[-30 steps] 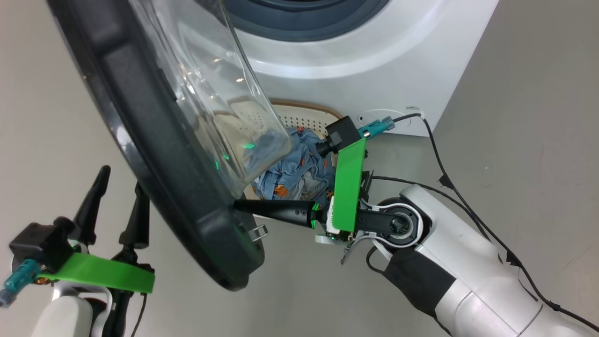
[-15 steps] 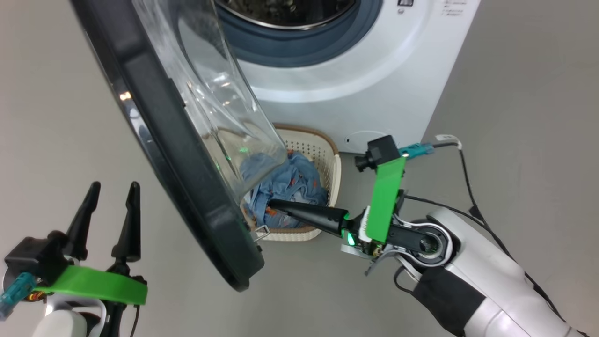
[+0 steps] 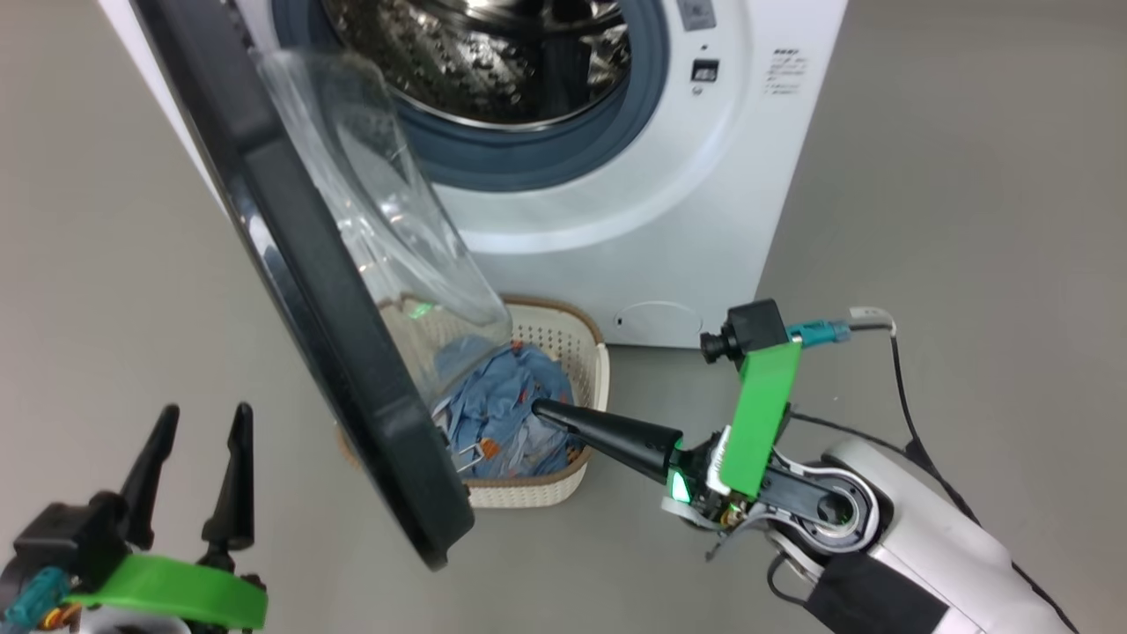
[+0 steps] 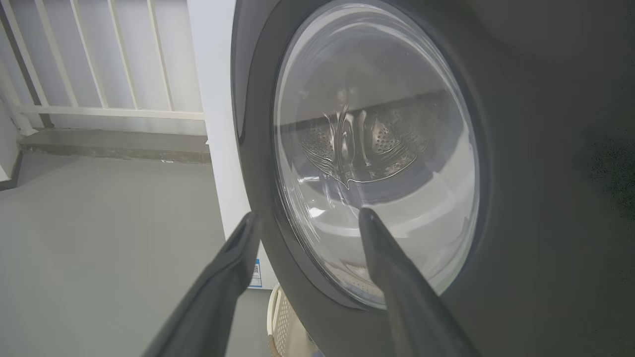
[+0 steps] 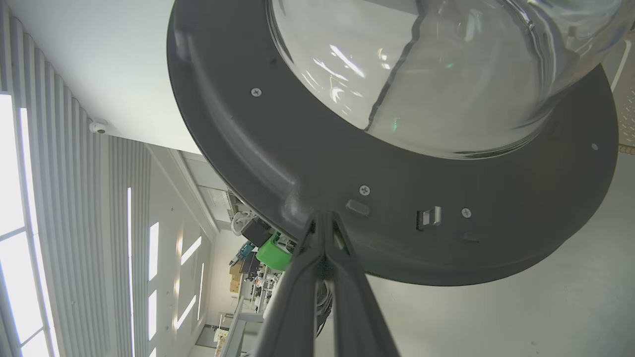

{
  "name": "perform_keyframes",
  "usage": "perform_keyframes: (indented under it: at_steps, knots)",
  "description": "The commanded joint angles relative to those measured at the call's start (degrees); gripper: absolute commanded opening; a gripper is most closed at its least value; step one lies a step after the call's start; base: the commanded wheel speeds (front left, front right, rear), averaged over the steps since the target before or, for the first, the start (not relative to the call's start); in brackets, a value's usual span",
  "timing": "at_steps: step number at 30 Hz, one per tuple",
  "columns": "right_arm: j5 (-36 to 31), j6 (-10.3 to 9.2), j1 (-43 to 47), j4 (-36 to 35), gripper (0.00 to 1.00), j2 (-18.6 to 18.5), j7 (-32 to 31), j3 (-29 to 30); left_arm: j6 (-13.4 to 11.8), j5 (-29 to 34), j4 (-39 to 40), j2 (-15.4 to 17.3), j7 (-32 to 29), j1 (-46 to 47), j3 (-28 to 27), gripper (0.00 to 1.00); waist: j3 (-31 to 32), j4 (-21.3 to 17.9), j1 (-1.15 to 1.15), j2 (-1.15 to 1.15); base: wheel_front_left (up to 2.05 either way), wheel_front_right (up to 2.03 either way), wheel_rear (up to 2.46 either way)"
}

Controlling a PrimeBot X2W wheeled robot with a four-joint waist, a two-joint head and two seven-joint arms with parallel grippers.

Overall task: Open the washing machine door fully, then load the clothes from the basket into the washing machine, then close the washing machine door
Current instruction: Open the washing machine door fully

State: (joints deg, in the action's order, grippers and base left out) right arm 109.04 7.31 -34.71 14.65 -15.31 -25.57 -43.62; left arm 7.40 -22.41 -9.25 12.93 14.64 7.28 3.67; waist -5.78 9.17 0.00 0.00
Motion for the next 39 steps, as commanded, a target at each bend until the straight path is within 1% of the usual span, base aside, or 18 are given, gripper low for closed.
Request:
perform_keyframes:
  at_steps: [1, 3, 4, 5, 6, 7, 8, 11, 14, 19, 23, 26, 29, 33, 34, 36, 38, 39]
  knots:
    - [1.0, 0.18, 1.4, -2.2, 0.0, 0.0, 0.9, -0.3, 0.1, 0.5, 1.1, 1.2, 0.4, 0.3, -2.4, 1.0, 1.6, -1.3, 0.0, 0.0, 0.0, 0.0, 0.0]
    - [1.3, 0.18, 2.1, -3.0, 0.0, -0.7, 2.2, -0.4, 0.1, 0.8, 1.2, 1.1, 0.4, -0.5, -2.7, 1.0, 2.2, -1.8, 0.0, 0.0, 0.0, 0.0, 0.0]
    - [1.4, 0.18, 2.5, -3.3, 0.14, -1.0, 3.0, -0.4, 0.1, 0.8, 1.2, 1.1, 0.4, -0.9, -2.9, 1.0, 2.5, -2.0, 0.0, 0.0, 0.0, 0.0, 0.0]
    - [1.3, 0.18, 2.9, -3.5, 0.33, -1.3, 4.0, -0.3, 0.1, 0.9, 1.2, 0.9, 0.4, -1.3, -3.2, 1.0, 2.8, -2.3, 0.0, 0.0, 0.0, 0.0, 0.0]
    - [1.3, 0.18, 3.2, -3.9, 0.48, -1.5, 5.1, -0.2, 0.1, 1.0, 1.3, 0.8, 0.4, -1.7, -3.5, 1.0, 3.1, -2.6, 0.0, 0.0, 0.0, 0.0, 0.0]
    - [1.3, 0.18, 3.6, -4.2, 0.92, -1.7, 6.2, 0.1, 0.1, 1.0, 1.4, 0.7, 0.4, -2.1, -3.9, 1.0, 3.2, -2.8, 0.0, 0.0, 0.0, 0.0, 0.0]
    - [1.0, 0.18, 3.9, -4.7, 1.0, -1.8, 7.4, 0.3, 0.1, 1.0, 1.5, 0.5, 0.4, -2.4, -4.2, 1.0, 3.4, -3.1, 0.0, 0.0, 0.0, 0.0, 0.0]
    - [-1.1, 0.18, 4.7, -5.9, 1.0, -2.2, 11.8, 1.5, 0.1, 1.2, 1.8, 0.3, 0.4, -3.1, -4.9, 1.0, 3.6, -3.7, 0.0, 0.0, 0.0, 0.0, 0.0]
    - [-5.8, 0.18, 4.7, -6.2, 1.0, -2.6, 17.5, 2.7, 0.1, 1.3, 2.0, 0.2, 0.4, -3.5, -5.3, 1.0, 3.6, -4.2, 0.0, 0.0, 0.0, 0.0, 0.0]
    - [-13.3, 0.18, 4.8, -6.3, 1.0, -2.1, 26.3, 4.5, 0.1, 0.8, 2.3, -0.2, 0.4, -3.7, -5.6, 1.0, 3.8, -4.9, 0.0, 0.0, 0.0, 0.0, 0.0]
    - [-19.7, 0.18, 4.4, -4.6, 1.0, -2.3, 31.8, 4.5, 0.1, 0.9, 2.4, -0.4, 0.4, -3.9, -5.5, 1.0, 4.1, -5.1, 0.0, 0.0, 0.0, 0.0, 0.0]
    - [-25.9, 0.18, 3.6, -2.4, 1.0, -2.9, 36.4, 4.2, 0.1, 1.0, 2.6, -0.6, 0.4, -3.9, -5.4, 1.0, 4.2, -5.2, 0.0, 0.0, 0.0, 0.0, 0.0]
    - [-32.7, 0.18, 2.7, 0.4, 1.0, -2.9, 39.3, 4.8, 0.1, 1.0, 2.6, -0.8, 0.4, -4.1, -5.6, 1.0, 4.2, -5.2, 0.0, 0.0, 0.0, 0.0, 0.0]
    - [-42.7, 0.18, 2.4, 3.7, 1.0, -1.7, 40.5, 9.2, 0.1, 1.2, 2.8, -0.9, 0.4, -4.3, -5.8, 1.0, 4.2, -5.2, 0.0, 0.0, 0.0, 0.0, 0.0]
    - [-42.7, 0.18, 2.4, 3.7, 1.0, -1.7, 40.5, 9.2, 0.1, 1.2, 2.8, -0.9, 0.4, -4.3, -5.8, 1.0, 4.2, -5.2, 0.0, 0.0, 0.0, 0.0, 0.0]
    - [-51.3, 0.18, 2.9, 3.2, 1.0, -1.0, 40.5, 13.5, 0.1, 1.1, 3.0, -1.1, 0.4, -4.3, -6.1, 1.0, 4.1, -5.1, 0.0, 0.0, 0.0, 0.0, 0.0]
    - [-58.1, 0.18, 4.9, 2.0, 1.0, 0.9, 40.5, 18.9, 0.1, 1.1, 3.1, -1.2, 0.4, -4.3, -6.2, 1.0, 4.0, -5.0, 0.0, 0.0, 0.0, 0.0, 0.0]
    - [-61.3, 0.18, 6.0, 1.3, 1.0, 1.7, 40.5, 20.7, 0.1, 1.0, 3.1, -1.3, 0.4, -4.3, -6.2, 1.0, 4.0, -5.0, 0.0, 0.0, 0.0, 0.0, 0.0]
